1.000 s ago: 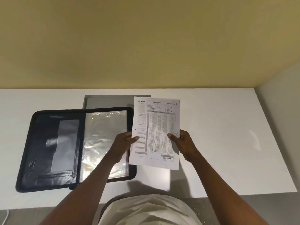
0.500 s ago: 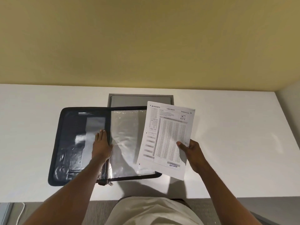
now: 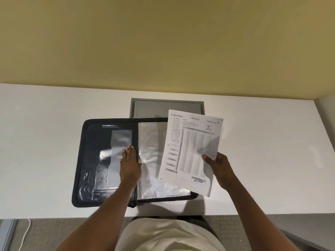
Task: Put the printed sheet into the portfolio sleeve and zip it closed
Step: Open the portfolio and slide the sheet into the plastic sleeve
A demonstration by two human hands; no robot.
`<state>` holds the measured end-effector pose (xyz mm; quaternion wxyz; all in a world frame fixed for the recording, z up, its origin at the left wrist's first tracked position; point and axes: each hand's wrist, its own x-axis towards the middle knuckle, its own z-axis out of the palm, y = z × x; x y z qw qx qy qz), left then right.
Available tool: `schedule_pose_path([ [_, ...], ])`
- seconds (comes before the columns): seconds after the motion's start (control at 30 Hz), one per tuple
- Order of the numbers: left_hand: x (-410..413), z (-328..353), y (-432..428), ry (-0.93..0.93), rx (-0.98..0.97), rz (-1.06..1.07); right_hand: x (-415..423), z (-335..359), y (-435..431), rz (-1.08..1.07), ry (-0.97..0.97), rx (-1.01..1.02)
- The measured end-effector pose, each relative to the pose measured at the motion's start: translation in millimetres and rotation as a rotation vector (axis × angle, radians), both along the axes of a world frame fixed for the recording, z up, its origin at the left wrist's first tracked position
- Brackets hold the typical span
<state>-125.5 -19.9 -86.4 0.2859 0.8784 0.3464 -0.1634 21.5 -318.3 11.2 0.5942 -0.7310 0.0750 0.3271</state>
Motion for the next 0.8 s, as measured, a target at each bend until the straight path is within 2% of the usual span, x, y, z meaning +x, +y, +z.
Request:
schedule_pose_path([
  [0.3,-8,-3,-15,-0.005,0.075,0.035,7,0,12,-0.014,-0.03,-0.048],
  [0.4,11,6,-7,-0.161,0.145,0.103,15,0,17,-0.004,-0.058,-0.062],
  [0.53,54,16,18,-0.279,0.106,0.041,35,3,26,-0.007,-0.117,-0.087],
  [0.8,123,11,54,-0.195,0.089,-0.089,69,9,42,-0.019,-0.224,-0.104],
])
